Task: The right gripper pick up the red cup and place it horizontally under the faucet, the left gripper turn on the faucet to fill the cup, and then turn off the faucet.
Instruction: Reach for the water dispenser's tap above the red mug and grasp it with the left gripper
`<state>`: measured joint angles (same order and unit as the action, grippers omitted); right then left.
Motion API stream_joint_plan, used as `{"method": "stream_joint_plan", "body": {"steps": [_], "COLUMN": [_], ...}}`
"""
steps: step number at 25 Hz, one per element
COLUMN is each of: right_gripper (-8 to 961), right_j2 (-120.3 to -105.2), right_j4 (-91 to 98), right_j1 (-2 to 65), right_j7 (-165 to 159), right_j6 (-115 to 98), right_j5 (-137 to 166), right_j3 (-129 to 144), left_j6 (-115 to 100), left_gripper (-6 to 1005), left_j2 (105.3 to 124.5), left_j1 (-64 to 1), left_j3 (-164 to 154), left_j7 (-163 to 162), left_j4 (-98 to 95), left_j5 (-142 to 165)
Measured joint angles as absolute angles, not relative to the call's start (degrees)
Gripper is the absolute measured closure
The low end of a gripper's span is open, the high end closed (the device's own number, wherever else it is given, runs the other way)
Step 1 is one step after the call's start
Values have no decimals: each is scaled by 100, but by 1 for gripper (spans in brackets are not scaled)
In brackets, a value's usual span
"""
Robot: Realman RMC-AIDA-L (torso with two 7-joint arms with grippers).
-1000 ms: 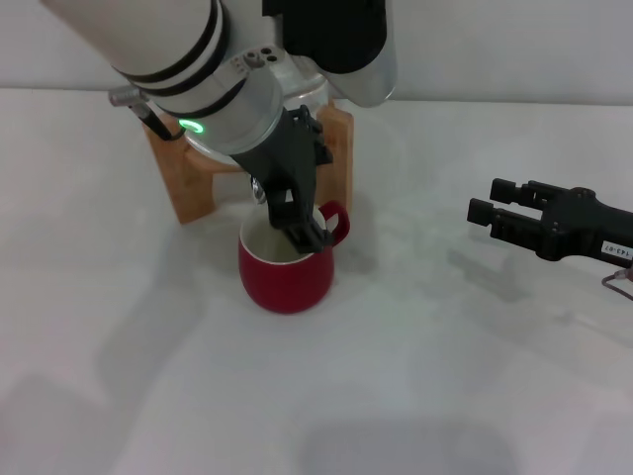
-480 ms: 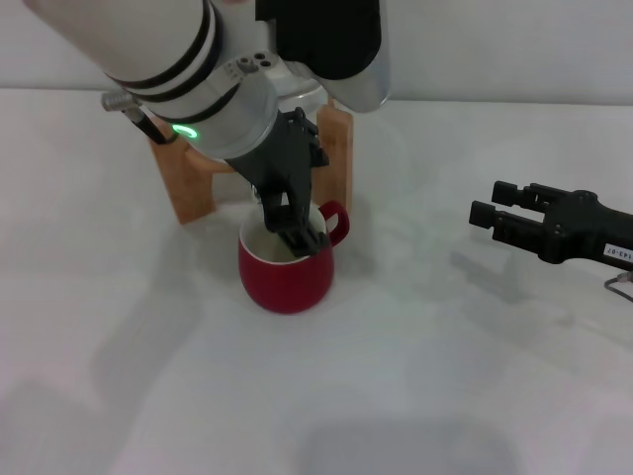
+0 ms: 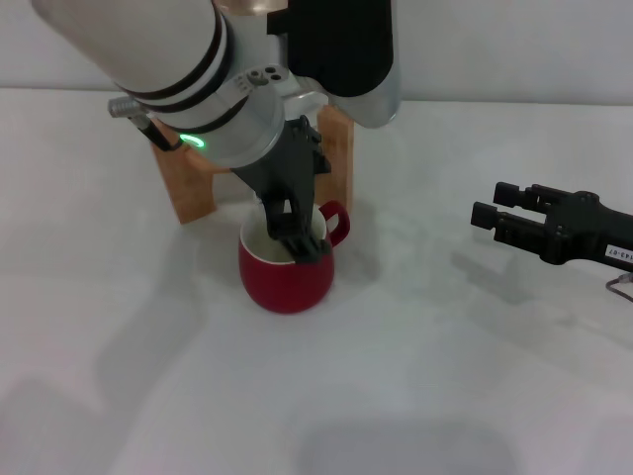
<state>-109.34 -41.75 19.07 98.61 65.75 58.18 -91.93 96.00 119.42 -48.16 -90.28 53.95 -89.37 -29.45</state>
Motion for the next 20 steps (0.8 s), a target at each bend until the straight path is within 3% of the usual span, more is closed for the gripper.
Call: {"method": "stream_joint_plan", "body": {"steps": [20], "right_gripper": [395], "right_j2": [-10897], "right_j4": [-4158], "right_j1": [1881], "right_j7": [9861], "right_j6": [6574], "right_j5": [5818], "right_j3": [-9194], "left_j6": [9201], "left_gripper": [111], "left_j2": [11944], "left_j1": [-4838], "left_j3": [-9060], "left_j7": [5341], "left_j4": [-8938], "left_j5": [-2693]}}
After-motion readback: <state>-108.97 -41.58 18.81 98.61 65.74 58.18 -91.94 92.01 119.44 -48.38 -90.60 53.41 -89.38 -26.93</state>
